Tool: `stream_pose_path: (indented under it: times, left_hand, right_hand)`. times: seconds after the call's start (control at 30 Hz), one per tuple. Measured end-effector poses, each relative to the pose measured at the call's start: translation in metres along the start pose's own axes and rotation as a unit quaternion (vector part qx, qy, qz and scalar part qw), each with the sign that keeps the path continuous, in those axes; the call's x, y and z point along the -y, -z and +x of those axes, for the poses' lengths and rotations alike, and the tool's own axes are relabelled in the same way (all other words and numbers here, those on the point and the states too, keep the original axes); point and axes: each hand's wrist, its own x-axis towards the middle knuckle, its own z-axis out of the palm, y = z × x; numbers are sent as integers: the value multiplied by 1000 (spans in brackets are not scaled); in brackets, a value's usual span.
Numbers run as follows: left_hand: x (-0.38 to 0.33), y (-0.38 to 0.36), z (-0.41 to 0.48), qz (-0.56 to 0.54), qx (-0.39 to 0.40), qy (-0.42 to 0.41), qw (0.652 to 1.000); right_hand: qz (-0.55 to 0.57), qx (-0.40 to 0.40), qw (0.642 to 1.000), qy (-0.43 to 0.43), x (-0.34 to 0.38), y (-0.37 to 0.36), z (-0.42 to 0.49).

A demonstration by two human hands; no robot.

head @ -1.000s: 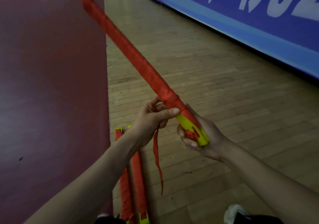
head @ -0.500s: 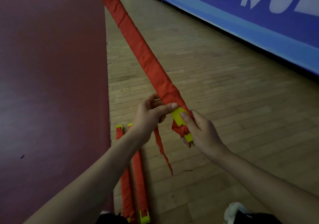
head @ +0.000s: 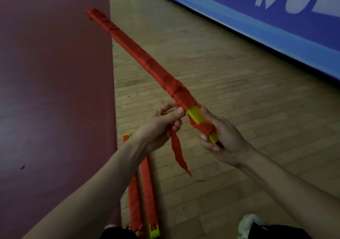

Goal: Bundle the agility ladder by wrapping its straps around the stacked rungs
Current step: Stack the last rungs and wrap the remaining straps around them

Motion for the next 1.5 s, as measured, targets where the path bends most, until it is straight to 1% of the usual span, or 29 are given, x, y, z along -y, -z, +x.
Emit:
stream_pose_path:
  times: [0.1, 0.13, 0.17, 0.2, 0.23, 0.27, 0.3, 0.33, 0.37, 0.4, 0.43, 0.47, 0.5, 0.57, 0.63, 0.7, 0.77, 0.9, 1.03, 1.13, 1.3, 1.4, 1.5]
  left_hand:
    - [3, 2, -1, -36, 71, -20, 997]
    - [6, 2, -2, -38, 90, -27, 995]
    - [8, 1, -2, -35, 97, -32, 994]
    - [11, 0, -2, -30, 96, -37, 994]
    - [11, -2, -2, -20, 87, -41, 995]
    - [10, -4, -2, -4, 73, -49, 996]
    - [9, -5, -1, 18, 53, -58, 997]
    - [7, -6, -1, 40, 28, -68, 997]
    - [5, -7, 0, 56, -3, -72, 996]
    - [4, -8, 1, 66, -34, -73, 995]
    - [4, -8, 1, 75, -60, -71, 993]
    - [4, -7, 2, 84, -82, -67, 991]
    - [4, -7, 3, 94, -100, -62, 989]
    - [6, -5, 4, 116, -130, -47, 984]
    - [10, -3, 6, 133, -152, -32, 979]
    - [13, -4, 8, 142, -161, -30, 976]
    - [13, -5, 9, 148, -163, -32, 975]
    - [10, -6, 11, 166, -163, -36, 972]
    - [9, -7, 9, 176, -116, -48, 976]
    - [9, -7, 7, 150, -84, -43, 984]
    - [10, -2, 7, 59, -34, -34, 997]
    - [11, 0, 8, 60, -15, -36, 997]
    - [9, 0, 8, 66, -15, -48, 997]
  right_hand:
    - [74, 77, 992, -67, -3, 5, 3]
    - [123, 124, 980, -92, -7, 5, 5]
    - [191, 187, 957, -112, -12, 7, 8]
    - [262, 240, 926, -130, -16, 9, 10]
    - [303, 269, 903, -143, -20, 11, 12]
    - [313, 275, 897, -151, -20, 14, 13]
    - [309, 273, 897, -158, -22, 16, 14]
    - [291, 257, 907, -162, -22, 15, 14]
    - [234, 212, 936, -158, -19, 15, 15]
    - [156, 142, 967, -145, -16, 14, 15]
    - [79, 67, 987, -126, -13, 14, 14]
    - [16, 4, 994, -108, -10, 13, 14]
    - [-33, -25, 995, -90, -8, 13, 15]
    - [-120, -34, 991, -53, -8, 11, 15]
    - [-223, -72, 972, -3, -14, 8, 12]
    - [-274, -116, 953, 49, -21, 8, 12]
    - [-276, -127, 950, 76, -25, 7, 13]
    - [-200, -128, 968, 81, -23, 4, 12]
    - [-128, -124, 980, 90, -21, 4, 11]
    - [-93, -127, 983, 99, -19, 6, 12]
    - [-72, -125, 984, 109, -12, 6, 11]
    - [-54, -110, 987, 105, -10, 6, 11]
    - [-21, -89, 993, 72, -7, 7, 9]
